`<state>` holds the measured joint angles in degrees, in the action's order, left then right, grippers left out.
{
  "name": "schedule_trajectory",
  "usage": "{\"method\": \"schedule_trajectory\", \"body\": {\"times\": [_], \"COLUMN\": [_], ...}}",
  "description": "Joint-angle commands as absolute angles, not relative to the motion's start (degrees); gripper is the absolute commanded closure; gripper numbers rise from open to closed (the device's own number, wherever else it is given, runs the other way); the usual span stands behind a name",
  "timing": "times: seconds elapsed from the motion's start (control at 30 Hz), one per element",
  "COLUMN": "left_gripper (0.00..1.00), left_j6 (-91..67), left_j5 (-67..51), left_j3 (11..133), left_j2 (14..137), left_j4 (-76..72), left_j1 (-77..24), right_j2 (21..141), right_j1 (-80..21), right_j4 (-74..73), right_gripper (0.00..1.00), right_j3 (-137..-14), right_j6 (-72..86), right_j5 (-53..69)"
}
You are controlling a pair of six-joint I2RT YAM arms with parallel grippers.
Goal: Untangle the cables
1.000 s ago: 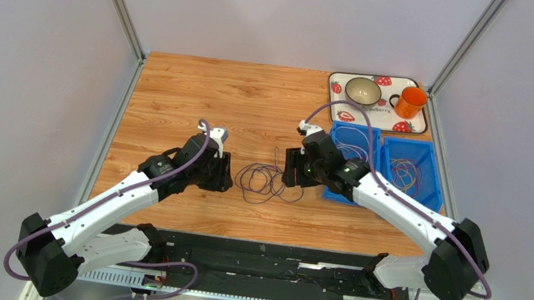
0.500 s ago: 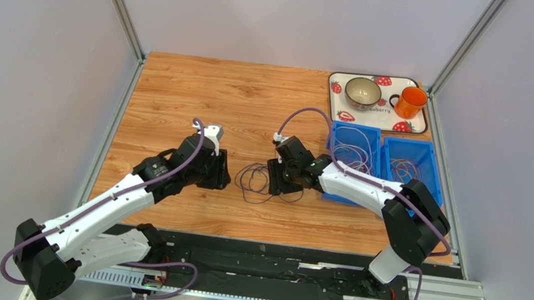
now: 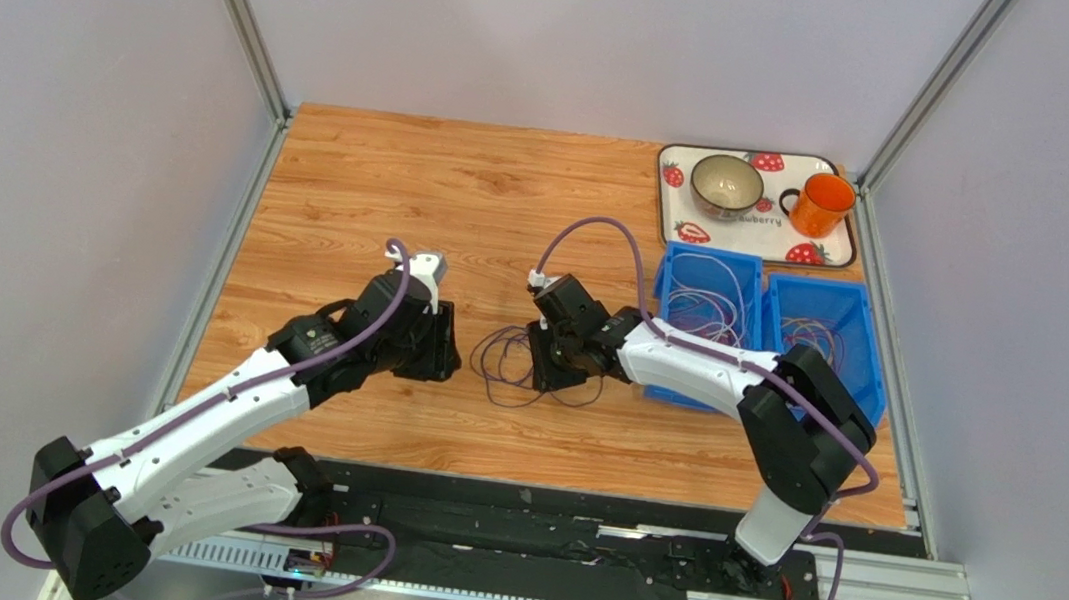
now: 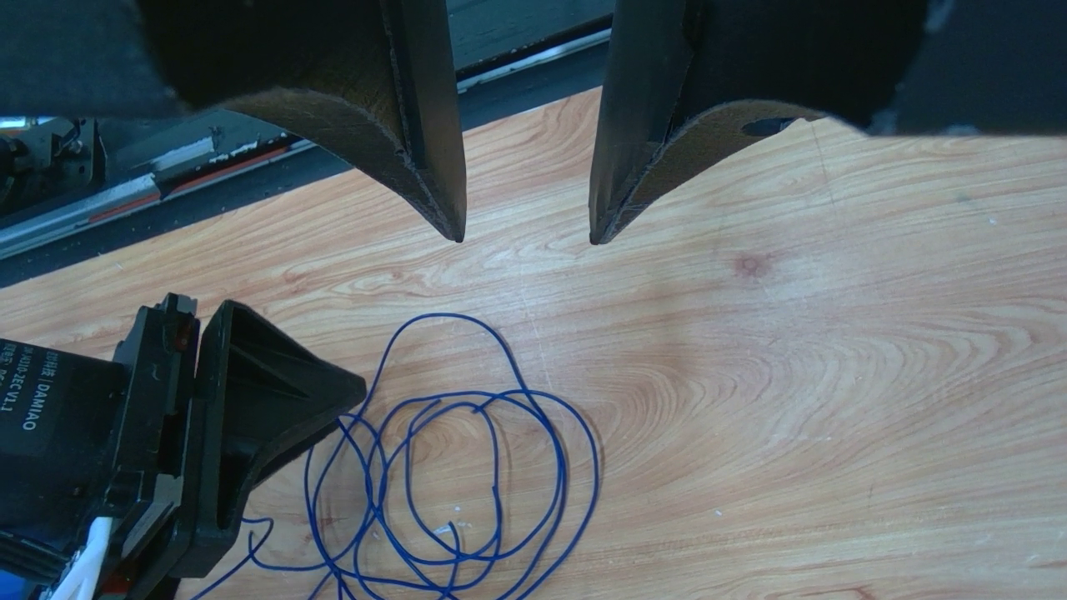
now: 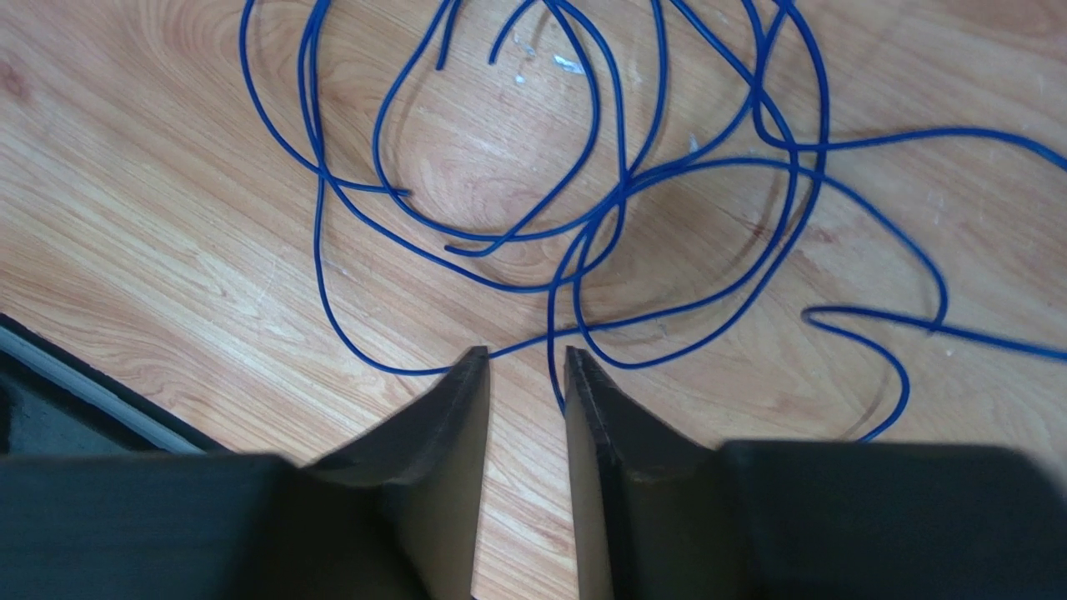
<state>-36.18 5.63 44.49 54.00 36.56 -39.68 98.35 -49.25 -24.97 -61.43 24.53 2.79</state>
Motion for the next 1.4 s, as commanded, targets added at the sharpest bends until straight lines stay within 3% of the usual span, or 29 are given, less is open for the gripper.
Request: {"method": "schedule_trajectory", "body": {"times": [0.0, 0.13, 0.3, 0.6, 0.87, 1.37], "left_gripper": [0.51, 0.51, 0.51, 0.51, 0.51, 0.51], "left_j6": [-37.2, -37.4, -37.4, -38.0, -37.9, -36.7], "left_j5": [5.5, 5.3, 4.8, 4.0, 4.2, 5.2], "left_j3": [43.8, 43.5, 43.5, 44.0, 47.6, 58.5], "left_j2": [52.6, 52.5, 52.1, 55.5, 65.2, 87.6], "left_j4": [35.2, 35.1, 34.9, 31.7, 26.7, 21.4], "left_j1": [-39.8, -40.0, -39.9, -41.0, -44.6, -49.2], "right_j2": [99.5, 99.5, 95.5, 75.3, 59.7, 54.2], "right_j1": [-50.4, -50.5, -50.5, -50.5, -50.5, -50.5], "right_j4": [-24.3, -25.9, -32.5, -39.6, -34.2, -38.8], "right_gripper": [0.79, 1.00, 1.00, 1.00, 1.00, 1.00], "right_j3": [-64.7, -66.4, -71.4, -84.3, -79.1, -75.9], "right_j6": [23.8, 23.5, 21.9, 20.7, 19.0, 20.5], "right_j5": [0.9, 0.3, -2.5, -4.7, -13.2, -15.1]}}
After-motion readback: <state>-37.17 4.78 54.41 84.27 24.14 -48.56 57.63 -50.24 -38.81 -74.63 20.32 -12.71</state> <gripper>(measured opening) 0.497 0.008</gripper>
